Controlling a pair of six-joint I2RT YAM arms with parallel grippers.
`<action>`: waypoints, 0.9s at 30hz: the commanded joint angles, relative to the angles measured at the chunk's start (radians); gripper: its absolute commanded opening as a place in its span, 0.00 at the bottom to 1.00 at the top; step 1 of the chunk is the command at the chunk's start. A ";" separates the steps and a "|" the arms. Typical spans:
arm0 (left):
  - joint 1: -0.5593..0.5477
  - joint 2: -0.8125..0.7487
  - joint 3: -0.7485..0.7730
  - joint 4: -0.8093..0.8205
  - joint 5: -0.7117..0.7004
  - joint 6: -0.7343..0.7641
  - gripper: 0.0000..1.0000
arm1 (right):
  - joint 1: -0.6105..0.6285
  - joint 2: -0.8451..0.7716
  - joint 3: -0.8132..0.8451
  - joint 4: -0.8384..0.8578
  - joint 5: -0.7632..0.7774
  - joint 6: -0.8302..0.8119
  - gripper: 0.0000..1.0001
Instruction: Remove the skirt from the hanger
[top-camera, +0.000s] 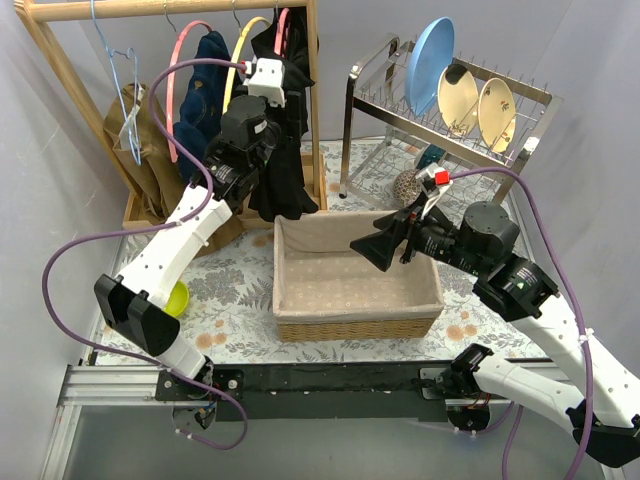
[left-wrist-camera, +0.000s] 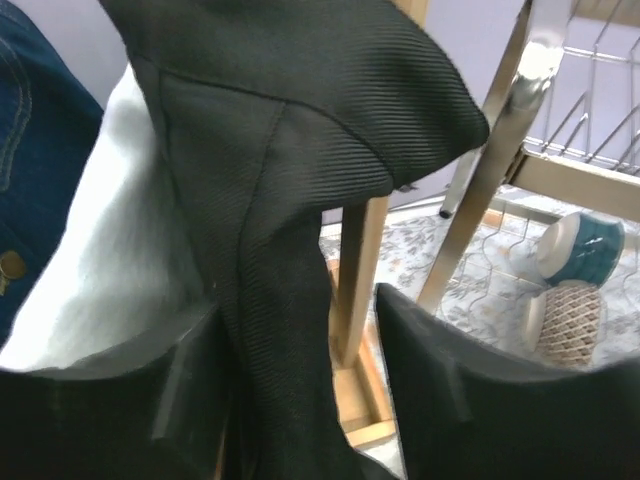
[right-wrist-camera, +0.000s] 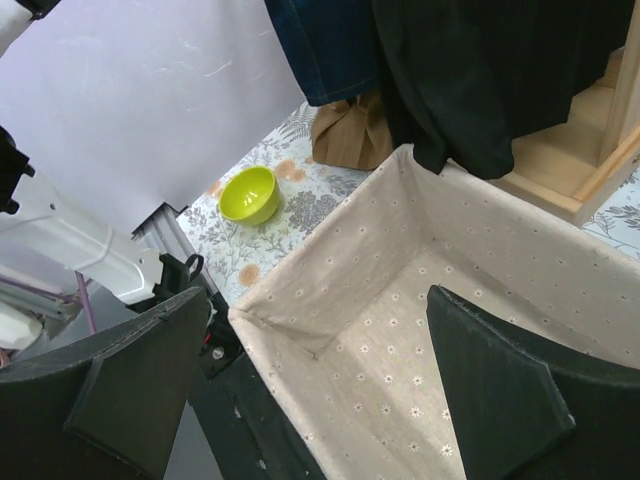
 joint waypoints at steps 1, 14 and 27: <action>-0.002 -0.009 0.003 0.012 -0.050 0.048 0.34 | 0.000 -0.018 -0.016 0.074 -0.030 -0.011 0.98; -0.002 0.025 0.222 0.055 -0.044 0.010 0.00 | -0.002 -0.074 -0.040 0.113 -0.011 -0.015 0.98; -0.004 -0.032 0.246 0.027 -0.068 0.027 0.00 | -0.002 -0.110 -0.026 0.096 0.019 -0.018 0.97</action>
